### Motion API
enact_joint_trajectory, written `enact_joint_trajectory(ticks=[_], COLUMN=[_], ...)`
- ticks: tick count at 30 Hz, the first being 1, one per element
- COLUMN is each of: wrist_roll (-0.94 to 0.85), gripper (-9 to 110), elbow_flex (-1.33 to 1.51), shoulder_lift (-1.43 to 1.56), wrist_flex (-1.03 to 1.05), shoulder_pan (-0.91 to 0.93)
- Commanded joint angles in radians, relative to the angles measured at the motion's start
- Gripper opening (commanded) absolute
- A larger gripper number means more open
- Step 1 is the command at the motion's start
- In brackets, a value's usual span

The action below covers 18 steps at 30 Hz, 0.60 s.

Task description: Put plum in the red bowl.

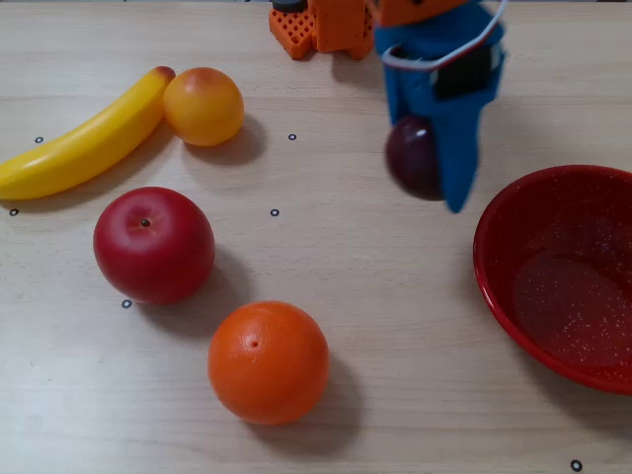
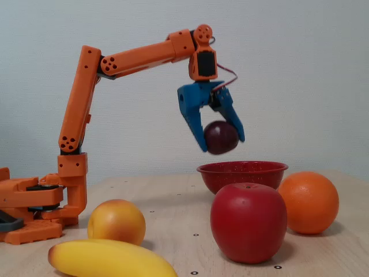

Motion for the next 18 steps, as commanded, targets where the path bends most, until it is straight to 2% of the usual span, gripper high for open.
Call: enact_joint_trajectory(ticks=[1,10,18], wrist_roll=[-0.011,-0.017,0.018], gripper=[0,0,0], elbow_flex=[-0.129,-0.241,-0.252], shoulder_lift=[0.15,0.083,-0.021], wrist_flex=[0.048,-0.034,-0.196], shoulder_pan=[-0.048,-0.195,-0.272])
